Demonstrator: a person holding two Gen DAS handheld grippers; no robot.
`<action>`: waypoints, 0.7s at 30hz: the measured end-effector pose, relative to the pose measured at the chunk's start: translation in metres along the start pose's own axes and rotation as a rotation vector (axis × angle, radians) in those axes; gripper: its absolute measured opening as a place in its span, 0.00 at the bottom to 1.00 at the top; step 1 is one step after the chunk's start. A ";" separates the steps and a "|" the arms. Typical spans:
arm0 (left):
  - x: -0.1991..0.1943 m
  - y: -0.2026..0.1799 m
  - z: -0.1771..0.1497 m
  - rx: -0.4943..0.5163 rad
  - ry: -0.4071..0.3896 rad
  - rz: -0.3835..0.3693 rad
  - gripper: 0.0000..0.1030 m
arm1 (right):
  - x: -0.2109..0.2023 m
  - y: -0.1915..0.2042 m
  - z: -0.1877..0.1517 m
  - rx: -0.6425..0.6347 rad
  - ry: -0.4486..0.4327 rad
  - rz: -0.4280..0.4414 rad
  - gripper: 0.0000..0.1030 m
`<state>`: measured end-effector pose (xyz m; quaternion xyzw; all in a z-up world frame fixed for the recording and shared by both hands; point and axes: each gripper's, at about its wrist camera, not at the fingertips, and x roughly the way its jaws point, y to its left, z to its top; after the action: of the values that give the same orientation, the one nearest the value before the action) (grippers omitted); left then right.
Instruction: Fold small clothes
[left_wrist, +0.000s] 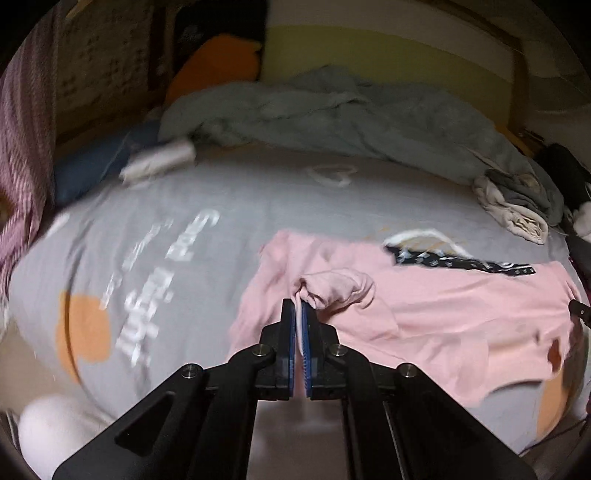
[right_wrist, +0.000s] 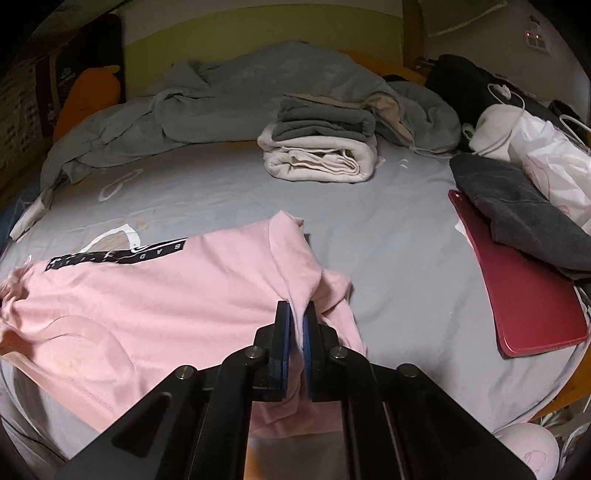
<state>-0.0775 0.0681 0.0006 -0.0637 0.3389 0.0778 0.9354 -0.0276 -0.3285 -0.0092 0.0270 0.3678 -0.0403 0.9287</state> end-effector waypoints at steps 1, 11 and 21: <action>0.001 0.003 -0.005 -0.008 0.024 0.002 0.03 | 0.001 0.000 0.000 0.003 0.003 -0.002 0.05; -0.018 0.024 0.008 -0.123 0.010 -0.239 0.56 | -0.010 -0.011 -0.001 0.058 -0.031 0.080 0.09; 0.071 0.023 0.069 -0.056 0.182 -0.201 0.09 | 0.004 -0.029 0.031 0.098 0.007 0.146 0.23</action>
<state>0.0148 0.1098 0.0056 -0.1301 0.4120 -0.0130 0.9017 -0.0069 -0.3602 0.0099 0.0995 0.3657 0.0098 0.9254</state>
